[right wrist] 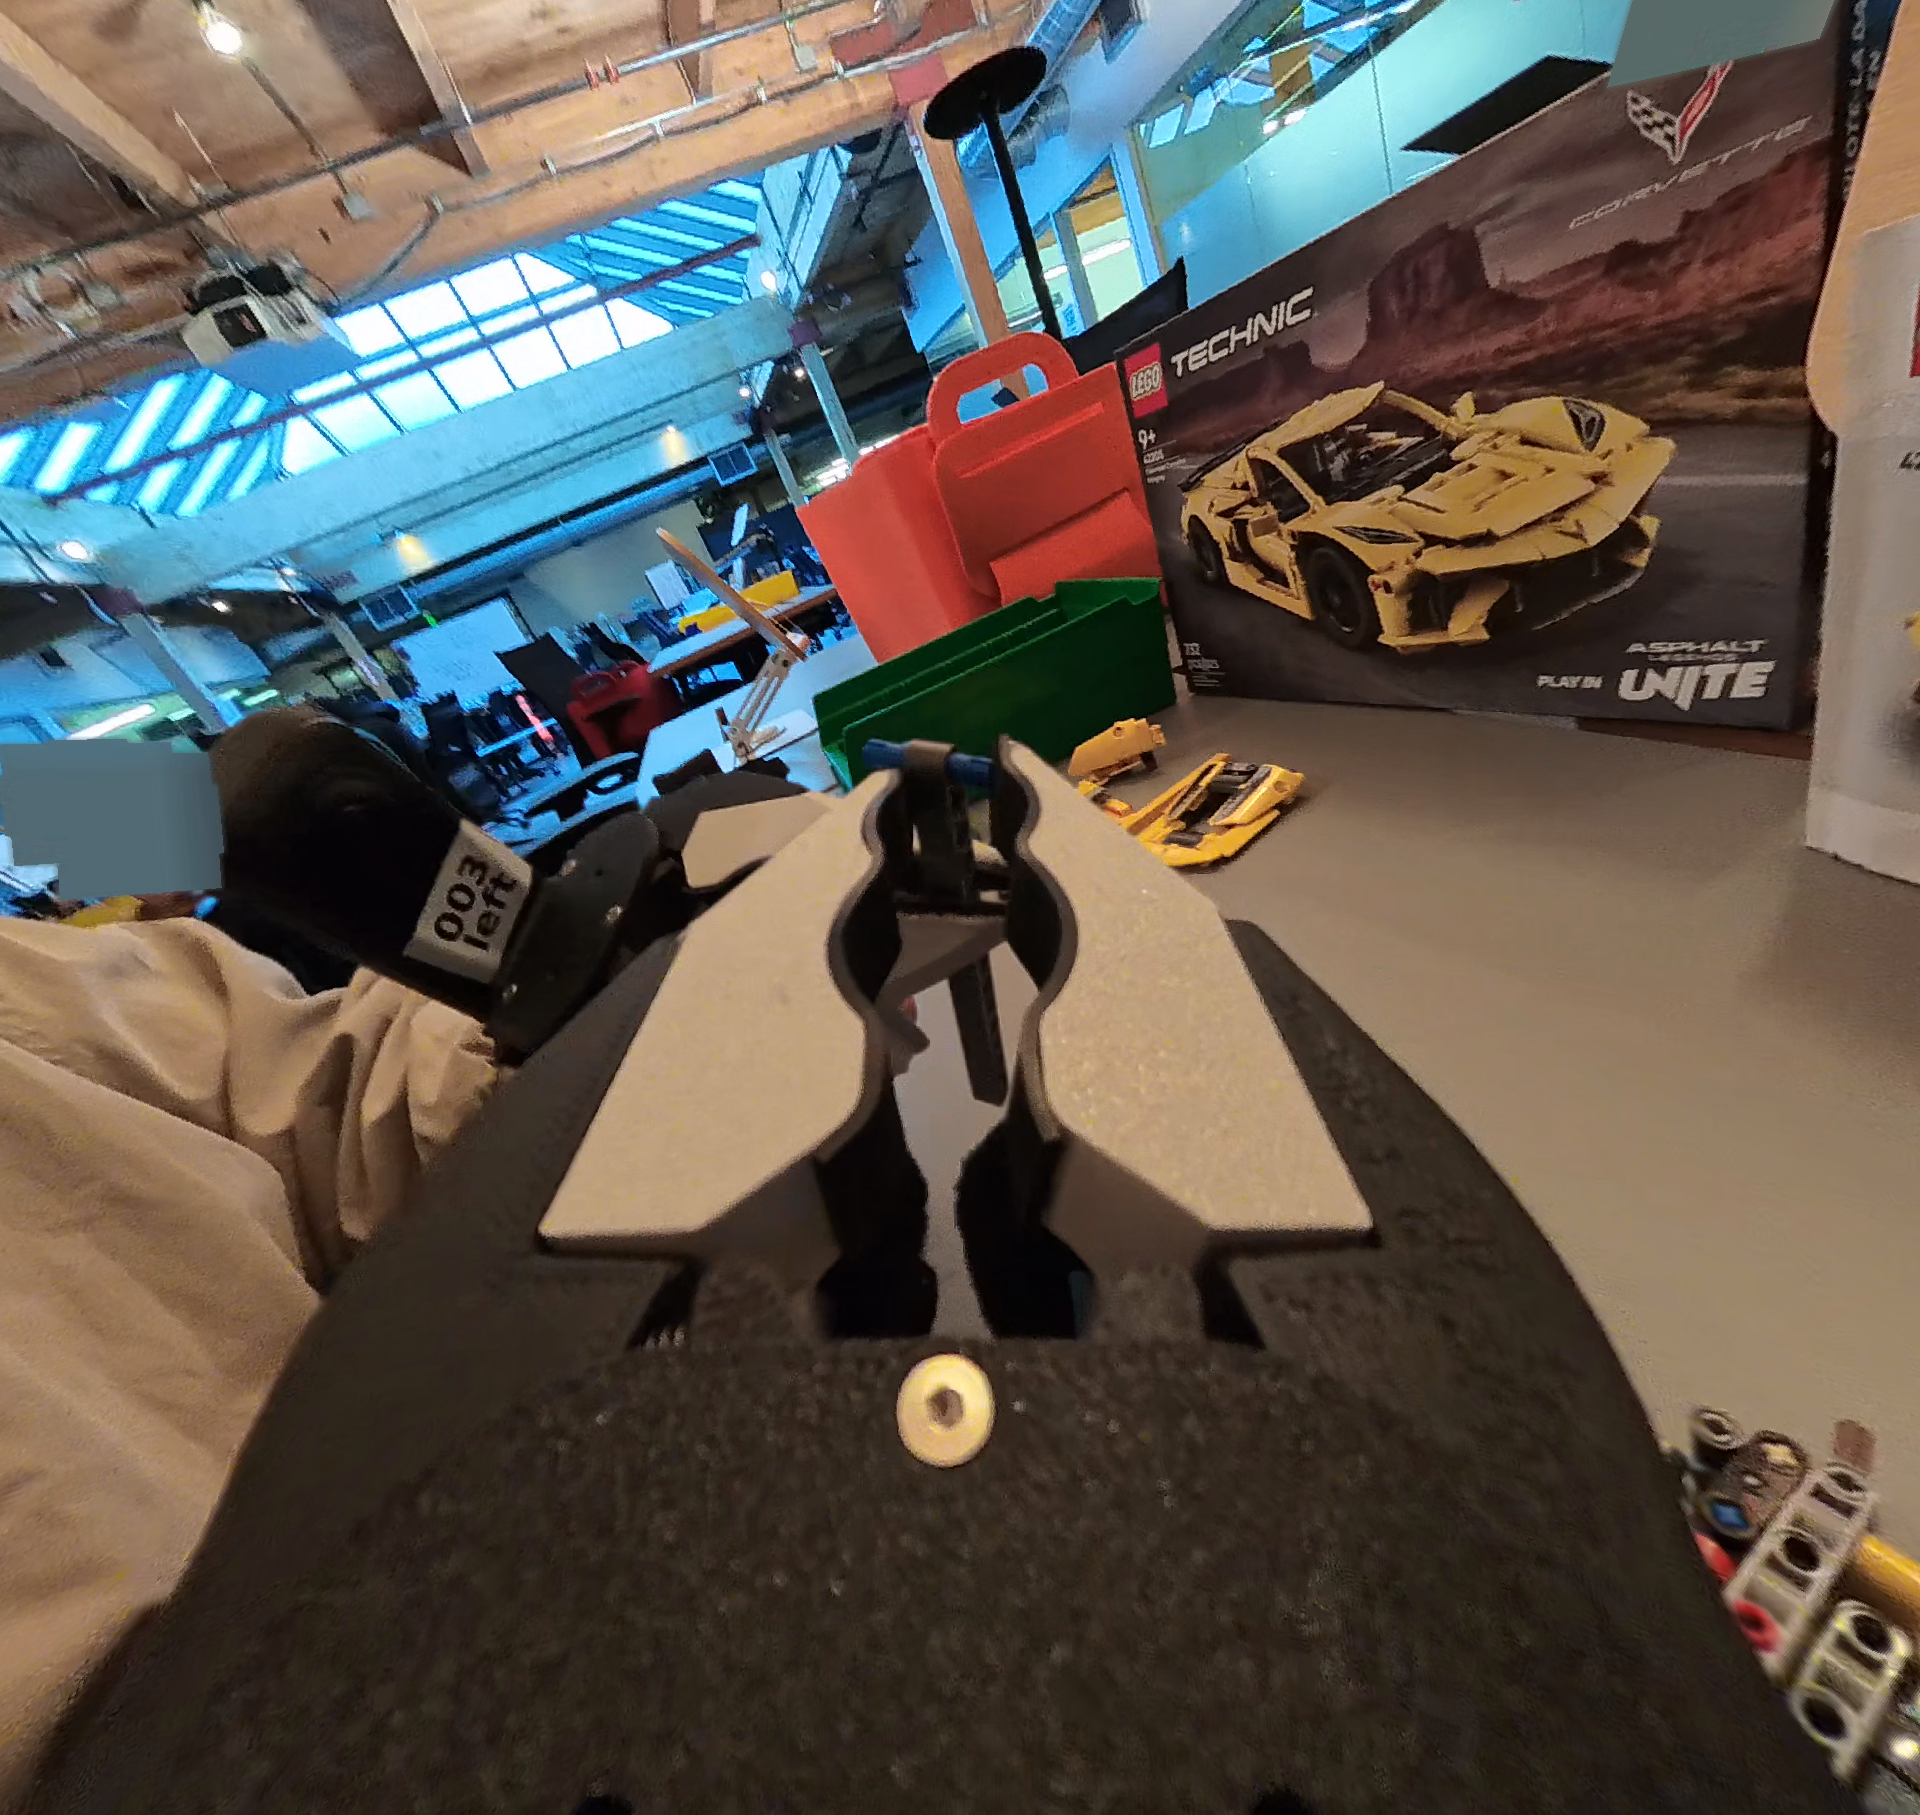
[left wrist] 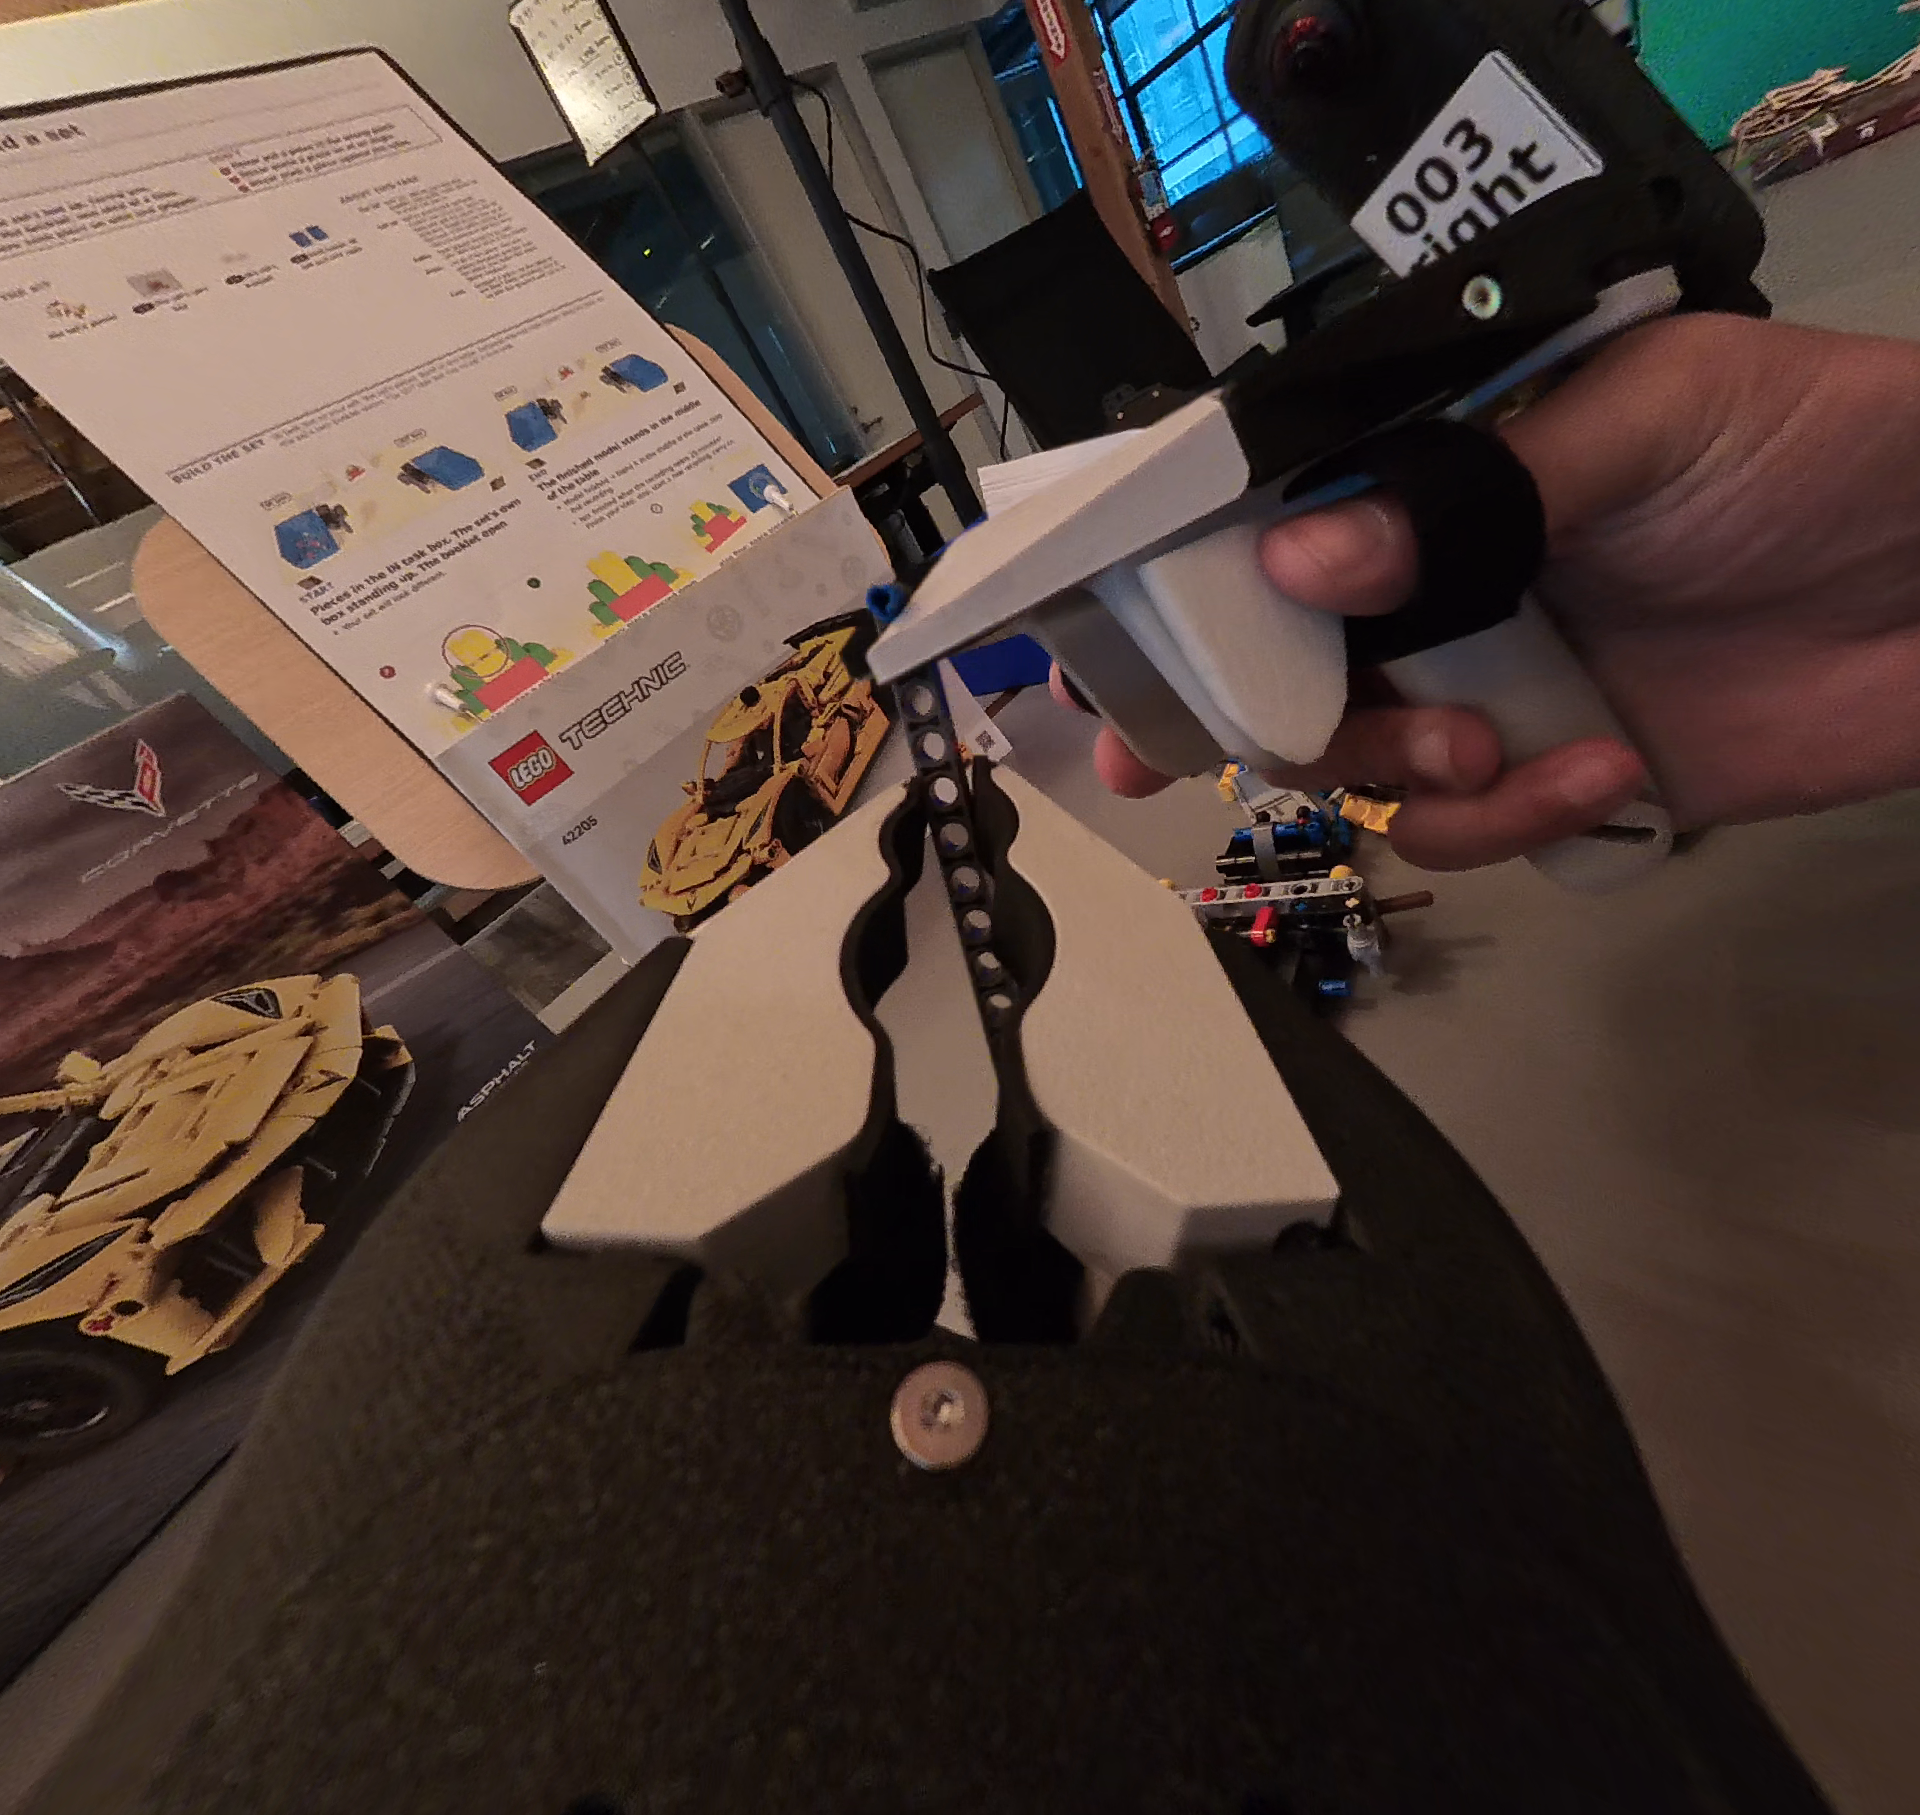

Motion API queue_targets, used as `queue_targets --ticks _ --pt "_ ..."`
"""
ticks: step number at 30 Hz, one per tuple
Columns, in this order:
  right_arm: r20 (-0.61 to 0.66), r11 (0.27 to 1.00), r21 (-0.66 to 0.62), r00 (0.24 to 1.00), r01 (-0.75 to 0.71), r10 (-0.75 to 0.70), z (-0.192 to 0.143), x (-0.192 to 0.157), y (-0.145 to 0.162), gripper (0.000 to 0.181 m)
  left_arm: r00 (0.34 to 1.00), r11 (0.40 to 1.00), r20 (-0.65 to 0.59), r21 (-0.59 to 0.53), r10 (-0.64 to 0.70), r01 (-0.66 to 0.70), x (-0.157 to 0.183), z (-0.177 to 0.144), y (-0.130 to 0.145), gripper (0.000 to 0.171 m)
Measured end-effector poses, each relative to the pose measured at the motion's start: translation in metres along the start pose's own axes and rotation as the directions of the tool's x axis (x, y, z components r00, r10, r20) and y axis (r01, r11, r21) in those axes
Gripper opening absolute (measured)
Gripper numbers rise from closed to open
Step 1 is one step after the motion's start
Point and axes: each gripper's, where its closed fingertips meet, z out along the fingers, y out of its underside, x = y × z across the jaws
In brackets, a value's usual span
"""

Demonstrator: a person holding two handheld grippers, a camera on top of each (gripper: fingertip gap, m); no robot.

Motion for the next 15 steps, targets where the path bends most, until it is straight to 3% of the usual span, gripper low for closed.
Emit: queue_targets --ticks 4,7,11,13,15 --pt "-0.013 0.999 0.041 1.0 -0.014 0.014 0.003 -0.003 -0.003 0.008 0.999 1.0 0.039 -0.016 0.011 -0.011 -0.001 0.002 -0.001 0.009" --pt "-0.102 0.986 0.009 0.981 0.168 -0.166 0.007 -0.005 -0.002 0.008 0.998 0.999 0.061 -0.02 0.032 -0.031 -0.005 0.002 -0.001 0.01" --pt "-0.115 0.962 -0.011 0.955 0.273 -0.273 0.009 -0.011 -0.004 0.008 0.997 0.999 0.061 -0.008 0.041 -0.041 -0.007 -0.002 -0.005 0.01" --pt "-0.037 0.979 0.03 0.979 0.2 -0.199 0.008 -0.017 -0.007 0.008 0.996 0.997 0.057 0.043 0.065 -0.067 -0.005 -0.006 -0.013 0.01" --pt "0.149 0.997 0.075 0.988 0.018 -0.029 0.001 -0.027 -0.014 0.008 0.999 0.992 -0.034 0.13 -0.002 0.006 0.002 -0.012 -0.025 0.009"
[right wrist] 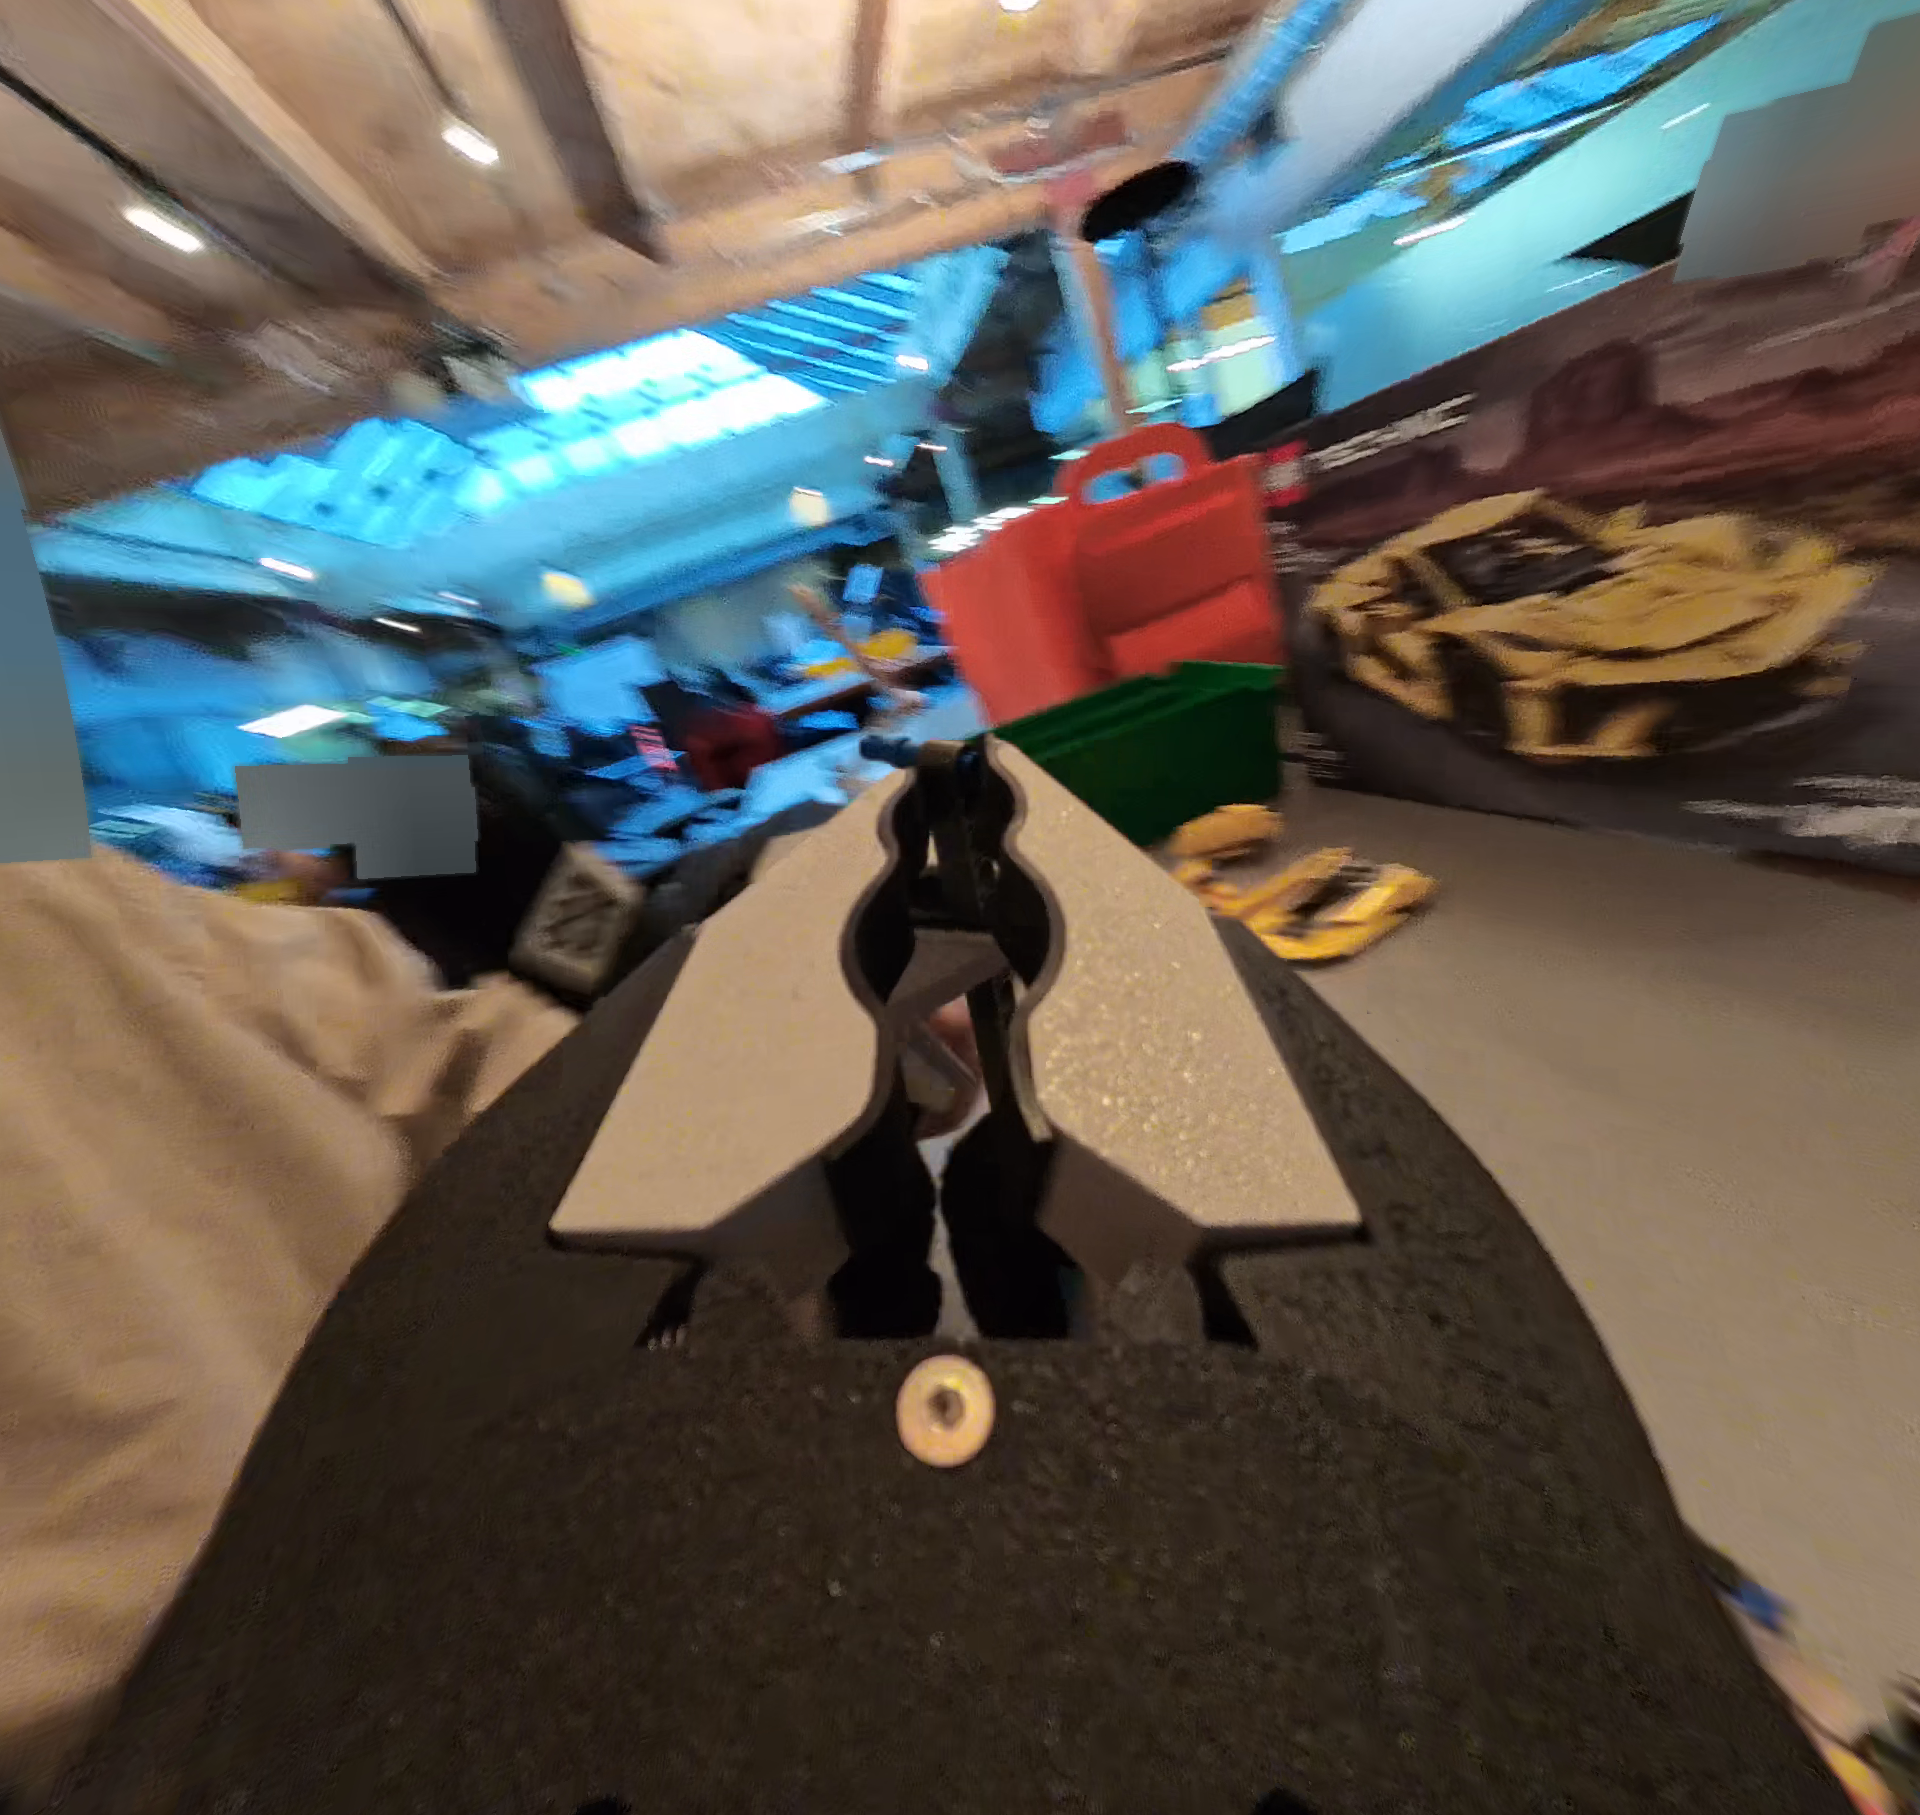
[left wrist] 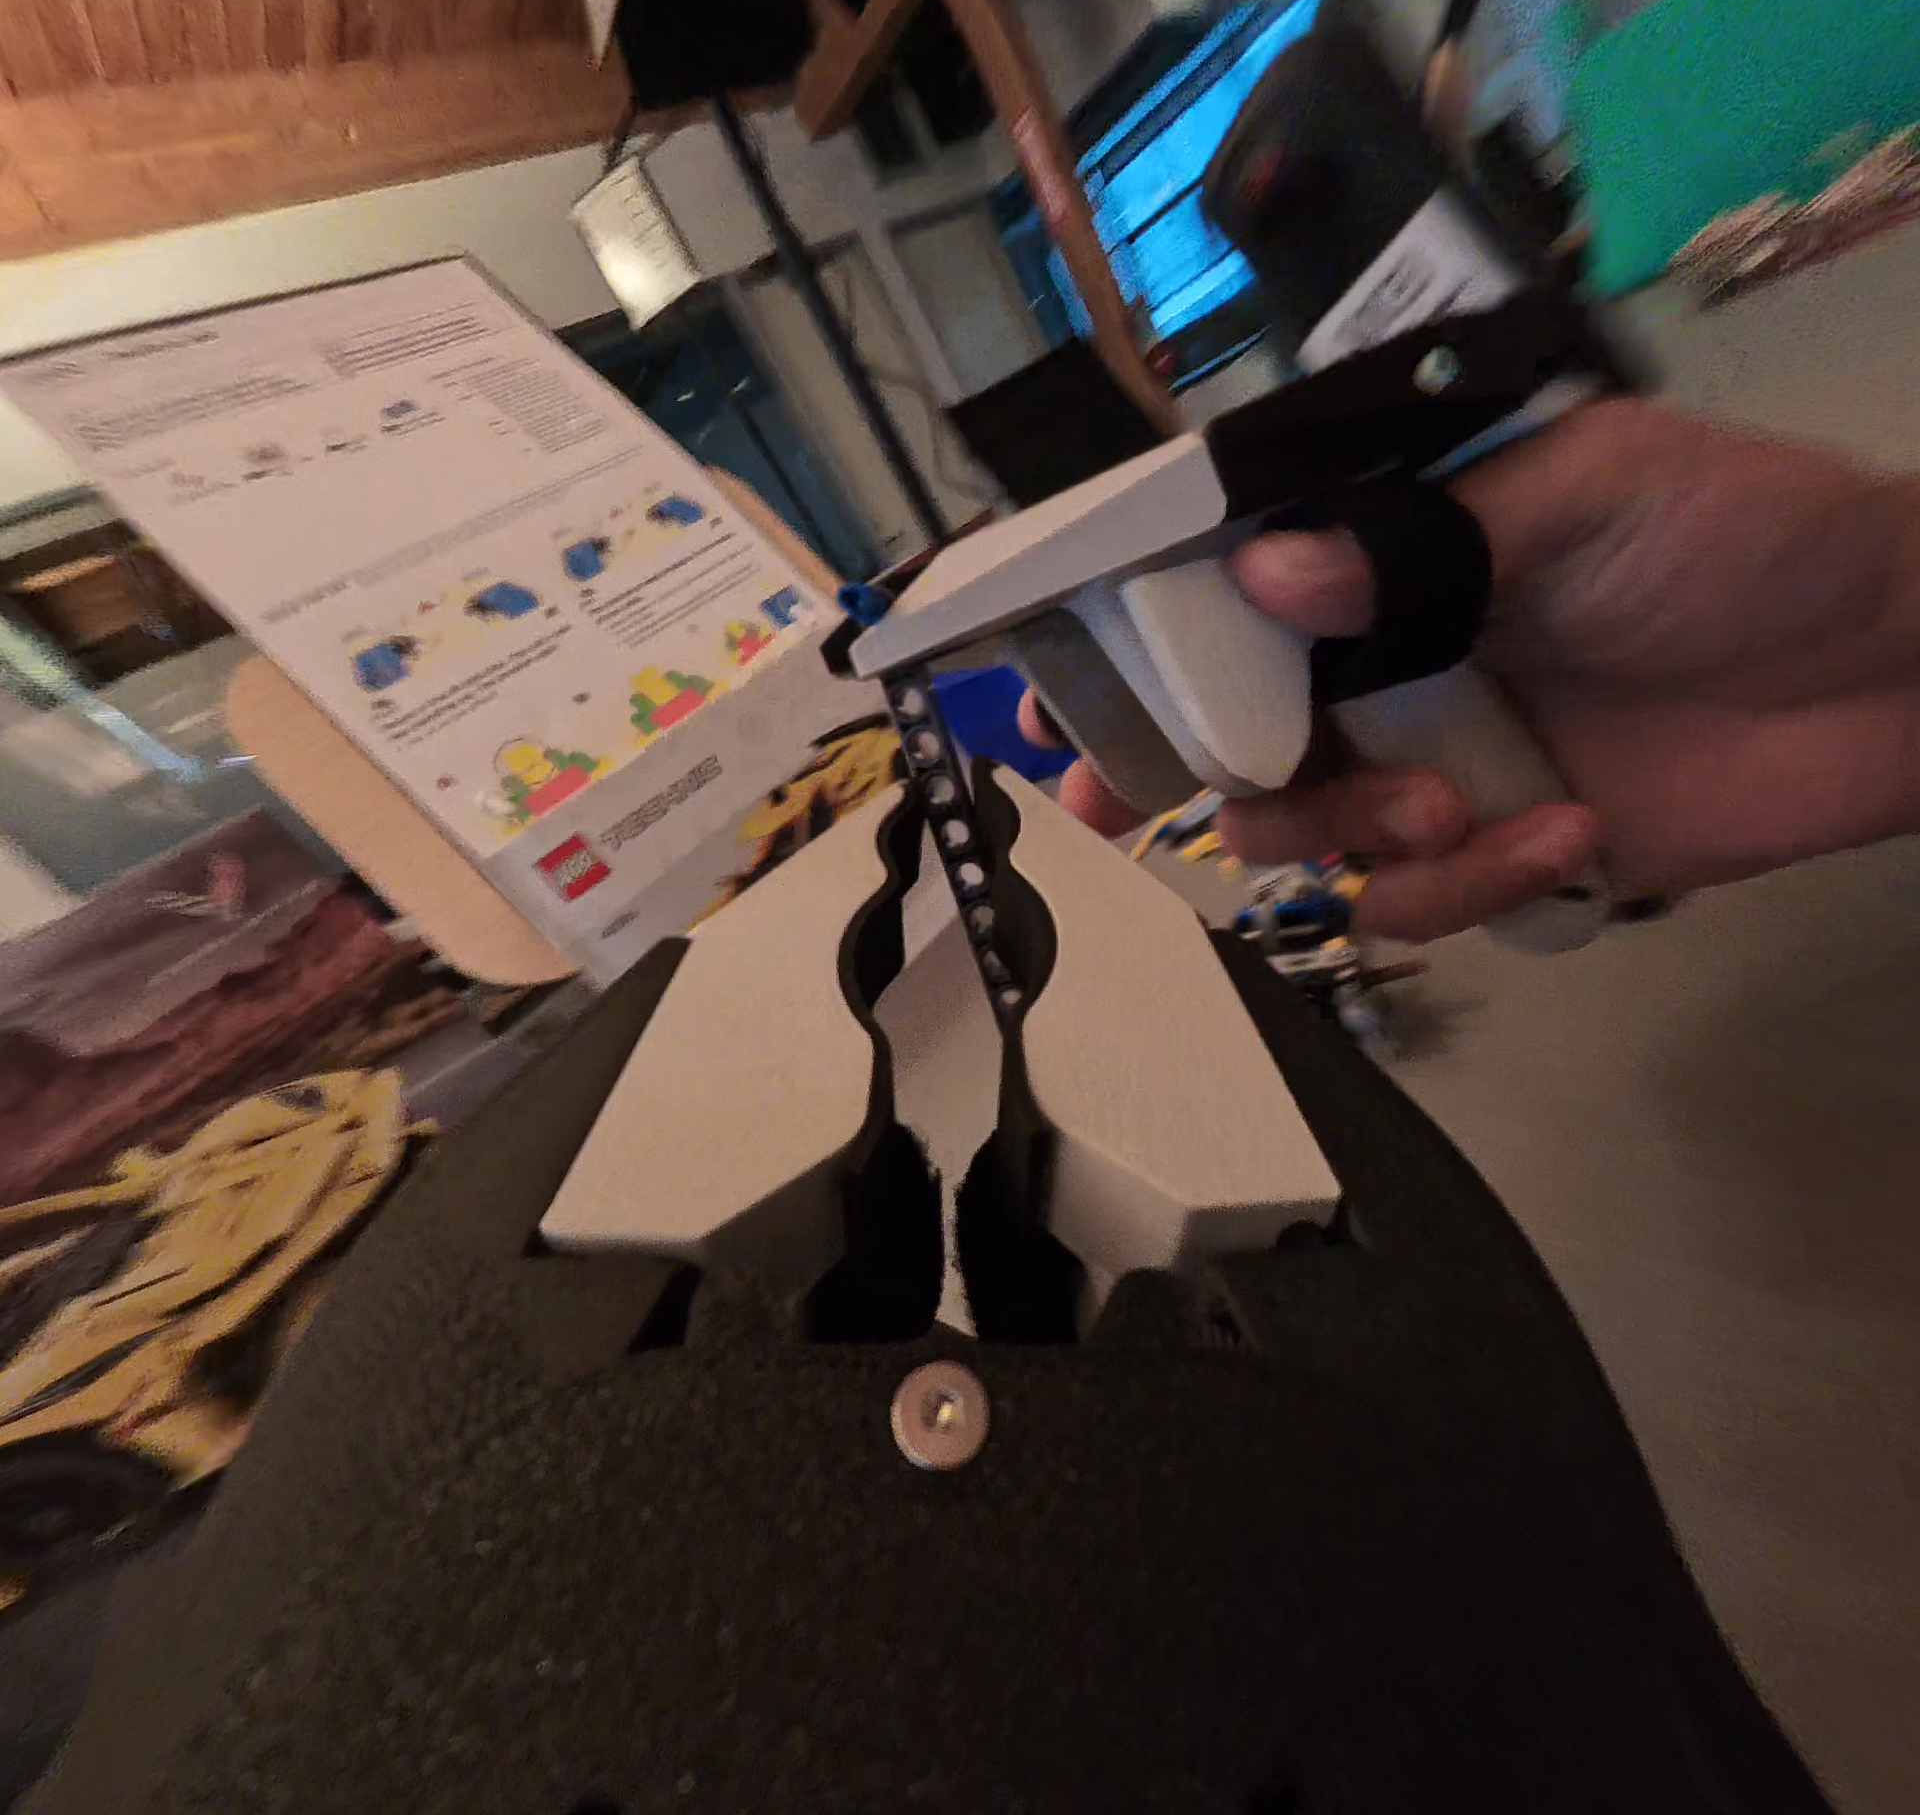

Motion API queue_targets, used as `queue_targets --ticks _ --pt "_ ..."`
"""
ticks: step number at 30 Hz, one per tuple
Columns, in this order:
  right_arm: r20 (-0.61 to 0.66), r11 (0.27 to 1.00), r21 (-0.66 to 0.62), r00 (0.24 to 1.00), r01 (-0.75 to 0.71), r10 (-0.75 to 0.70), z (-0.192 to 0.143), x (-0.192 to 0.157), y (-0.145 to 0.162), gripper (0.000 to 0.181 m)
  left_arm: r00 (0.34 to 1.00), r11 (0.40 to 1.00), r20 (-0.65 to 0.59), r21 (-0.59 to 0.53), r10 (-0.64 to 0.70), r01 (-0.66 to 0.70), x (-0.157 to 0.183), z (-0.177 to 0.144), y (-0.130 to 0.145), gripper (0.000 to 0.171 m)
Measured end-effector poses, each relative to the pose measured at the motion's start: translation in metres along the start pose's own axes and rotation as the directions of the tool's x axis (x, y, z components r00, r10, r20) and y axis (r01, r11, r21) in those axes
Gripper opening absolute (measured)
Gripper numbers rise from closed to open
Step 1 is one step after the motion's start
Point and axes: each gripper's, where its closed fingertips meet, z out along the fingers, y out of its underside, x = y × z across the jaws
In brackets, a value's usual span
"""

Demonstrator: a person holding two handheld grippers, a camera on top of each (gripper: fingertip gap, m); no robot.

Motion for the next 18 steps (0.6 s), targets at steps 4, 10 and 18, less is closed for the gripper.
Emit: queue_targets --ticks 4,10,18 --pt "0.134 0.995 -0.071 0.988 -0.063 0.072 -0.009 -0.008 0.007 0.008 0.811 0.876 -0.356 -0.053 -0.465 0.479 0.016 -0.01 -0.008 0.013" --pt "0.257 0.997 -0.059 0.964 -0.048 0.062 -0.011 -0.031 0.005 0.009 0.368 0.607 -0.609 -0.245 -0.703 0.756 0.031 -0.025 -0.021 0.018" --pt "0.095 0.998 -0.064 0.995 0.023 -0.017 -0.006 -0.009 0.012 0.008 0.528 0.689 -0.5 -0.218 -0.687 0.691 0.025 -0.016 -0.002 0.009"
